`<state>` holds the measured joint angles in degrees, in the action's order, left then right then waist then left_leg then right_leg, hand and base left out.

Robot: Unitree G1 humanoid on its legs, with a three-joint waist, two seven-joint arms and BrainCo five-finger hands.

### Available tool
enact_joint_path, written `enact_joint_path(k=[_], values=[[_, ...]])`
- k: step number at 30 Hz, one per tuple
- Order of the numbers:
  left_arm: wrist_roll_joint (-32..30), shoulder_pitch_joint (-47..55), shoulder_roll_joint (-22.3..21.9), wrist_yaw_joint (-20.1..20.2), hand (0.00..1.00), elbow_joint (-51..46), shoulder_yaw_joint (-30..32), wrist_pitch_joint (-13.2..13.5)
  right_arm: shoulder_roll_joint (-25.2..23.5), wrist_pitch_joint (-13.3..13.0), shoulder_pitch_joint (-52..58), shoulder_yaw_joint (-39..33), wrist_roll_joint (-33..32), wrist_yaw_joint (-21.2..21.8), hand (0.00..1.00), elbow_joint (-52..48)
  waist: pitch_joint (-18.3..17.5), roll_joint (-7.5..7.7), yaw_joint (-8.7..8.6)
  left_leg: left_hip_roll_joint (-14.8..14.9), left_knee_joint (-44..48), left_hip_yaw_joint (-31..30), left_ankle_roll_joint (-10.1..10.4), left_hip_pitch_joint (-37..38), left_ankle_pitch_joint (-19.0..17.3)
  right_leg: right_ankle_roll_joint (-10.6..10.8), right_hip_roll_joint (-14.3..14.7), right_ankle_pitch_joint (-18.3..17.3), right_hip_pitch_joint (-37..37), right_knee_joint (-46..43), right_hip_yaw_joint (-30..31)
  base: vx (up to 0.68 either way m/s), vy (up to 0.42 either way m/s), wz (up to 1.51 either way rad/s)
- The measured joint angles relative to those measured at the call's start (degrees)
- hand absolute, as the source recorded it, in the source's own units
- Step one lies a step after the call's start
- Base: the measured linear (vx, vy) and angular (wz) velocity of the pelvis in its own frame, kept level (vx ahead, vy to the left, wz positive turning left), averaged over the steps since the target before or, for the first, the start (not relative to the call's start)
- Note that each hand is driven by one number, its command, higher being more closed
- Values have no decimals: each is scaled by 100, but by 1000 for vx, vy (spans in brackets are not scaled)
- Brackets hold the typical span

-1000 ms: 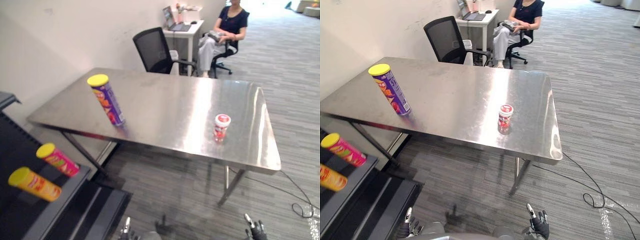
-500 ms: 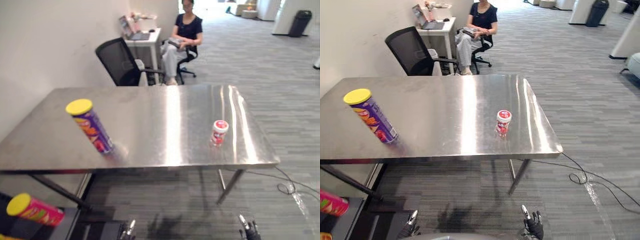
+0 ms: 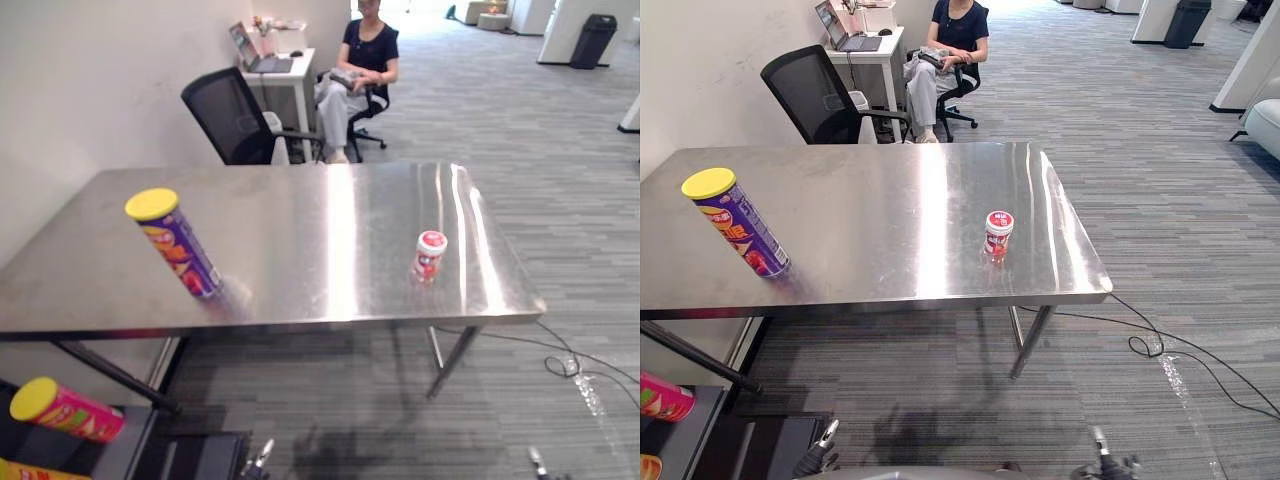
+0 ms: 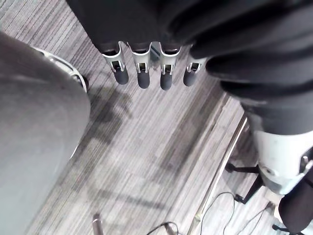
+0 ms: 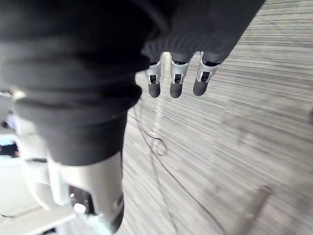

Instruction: Put the gum and the chips on the shelf.

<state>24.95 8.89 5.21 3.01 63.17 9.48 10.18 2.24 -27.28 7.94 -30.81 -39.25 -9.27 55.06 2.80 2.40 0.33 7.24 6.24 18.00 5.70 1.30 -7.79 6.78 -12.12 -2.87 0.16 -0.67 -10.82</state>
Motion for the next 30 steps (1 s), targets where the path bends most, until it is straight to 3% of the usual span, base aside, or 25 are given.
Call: enact_joint_path(k=[3,7,11,16,21,25,30], values=[[21,107,-2,-164,0,-205,-4,139,157,-193,-62,-274,83,-506,0,-1073,-7,55,13,-38,-16,-9,-18,5,5,53,-11,177,19,45,-21,162,30,1],[-8,232,-46,-305,0,-529,-189,341,477,-282,-259,-87,853,-1026,0,-3081,-17,42,-5,-42,-103,-131,-17,3,5,50,36,203,28,63,-109,133,8,2],[-132,297,-66,-511,0,-706,-440,369,703,-272,-456,383,1679,-1111,0,-4583,-19,45,-8,-52,-224,-142,-16,136,5,46,39,208,110,61,-167,102,22,2],[-151,354,-54,-703,0,-718,-469,532,752,124,-486,1298,2309,-292,0,-5425,-34,76,-26,-90,-226,-178,-16,130,5,45,20,278,96,83,-183,30,23,-1],[-154,376,-46,-775,0,-713,-466,602,997,458,-477,1868,1902,1202,0,-5363,-44,80,-35,-139,-212,-424,-22,-9,9,48,-12,280,99,161,-318,-19,1,13],[-245,379,-47,-789,0,-700,-463,706,1227,573,-513,2187,1742,1641,0,-5090,-44,81,-30,-145,-215,-528,-37,-35,21,48,-13,280,112,161,-412,-52,-9,10],[-355,379,-23,-792,0,-663,-459,808,1256,612,-572,2294,1635,1820,0,-4954,-45,80,-40,-181,-249,-662,-56,-114,138,49,-34,280,88,164,-499,-72,-7,11]])
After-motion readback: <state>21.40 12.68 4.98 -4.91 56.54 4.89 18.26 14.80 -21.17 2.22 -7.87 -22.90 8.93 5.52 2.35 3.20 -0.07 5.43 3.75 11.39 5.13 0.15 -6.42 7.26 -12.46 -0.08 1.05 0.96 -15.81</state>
